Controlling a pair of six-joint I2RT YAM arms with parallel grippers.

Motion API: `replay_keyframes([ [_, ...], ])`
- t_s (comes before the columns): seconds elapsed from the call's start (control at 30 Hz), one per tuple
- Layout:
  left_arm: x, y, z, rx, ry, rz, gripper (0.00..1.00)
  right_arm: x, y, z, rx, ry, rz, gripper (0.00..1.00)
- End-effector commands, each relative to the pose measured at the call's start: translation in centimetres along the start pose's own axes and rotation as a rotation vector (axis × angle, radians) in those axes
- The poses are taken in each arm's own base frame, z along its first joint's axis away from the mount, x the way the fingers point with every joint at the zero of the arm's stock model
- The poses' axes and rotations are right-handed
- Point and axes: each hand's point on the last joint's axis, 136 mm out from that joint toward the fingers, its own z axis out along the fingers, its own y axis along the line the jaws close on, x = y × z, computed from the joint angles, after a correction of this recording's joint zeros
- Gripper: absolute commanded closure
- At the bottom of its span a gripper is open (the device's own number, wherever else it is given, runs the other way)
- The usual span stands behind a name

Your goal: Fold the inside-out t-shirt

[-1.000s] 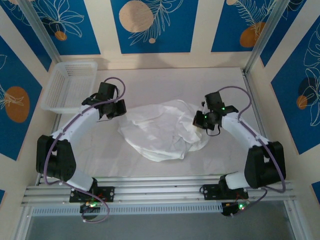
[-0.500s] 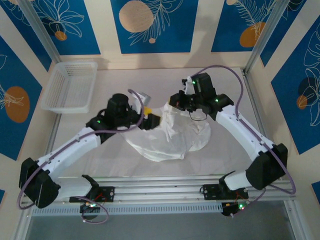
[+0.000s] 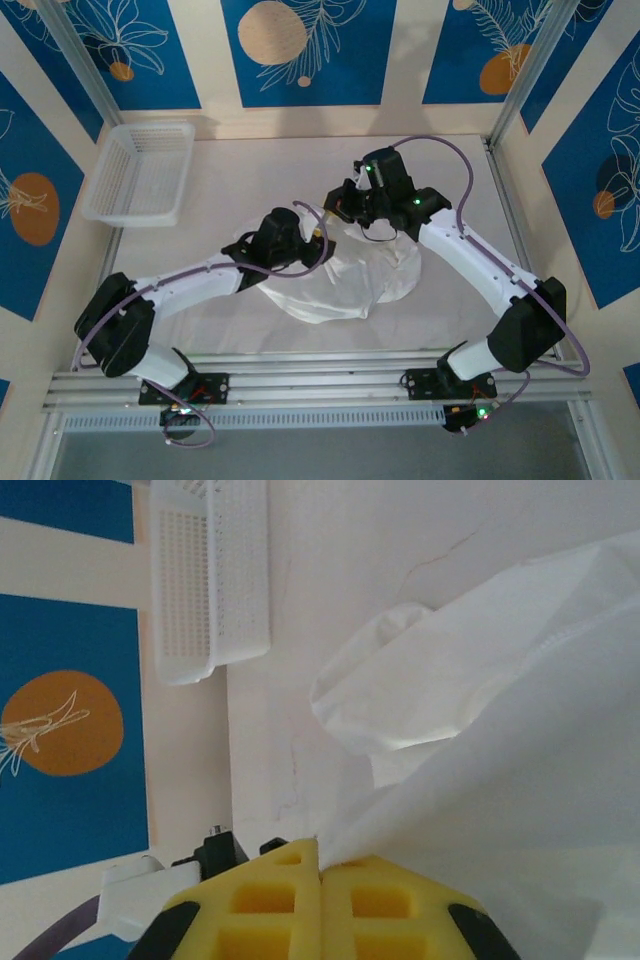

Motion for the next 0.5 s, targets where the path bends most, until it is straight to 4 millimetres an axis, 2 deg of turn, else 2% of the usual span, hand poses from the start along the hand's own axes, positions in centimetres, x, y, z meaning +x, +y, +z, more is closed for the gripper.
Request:
replay_keyframes([
  [0.0,-4.6,1.6,-0.8,-0.083,-0.107,-0.084,1.00,0.3,-3.8,-2.1,0.131,0.013,0.009,0.76],
  [0.03,-4.4,1.9,-1.1,-0.087,-0.097,-0.104,1.00,-0.4,-5.3,-2.8,0.168,-0.012,-0.013,0.69],
  [0.1,-4.1,2.5,-1.9,-0.082,-0.094,-0.149,1.00,-1.9,-9.8,-4.6,0.265,-0.080,-0.022,0.59],
  [0.2,-3.7,3.4,-3.2,-0.086,-0.090,-0.217,1.00,-2.8,-16.9,-6.2,0.344,-0.157,0.079,0.54],
  [0.3,-3.9,4.2,-4.5,-0.109,-0.095,-0.258,1.00,-1.7,-22.5,-6.3,0.390,-0.162,0.223,0.50],
  [0.37,-4.1,4.7,-5.4,-0.127,-0.102,-0.282,1.00,-0.3,-25.3,-5.9,0.441,-0.137,0.302,0.42],
  [0.47,-4.6,5.5,-6.7,-0.156,-0.111,-0.299,1.00,1.6,-28.4,-5.0,0.516,-0.087,0.355,0.29],
])
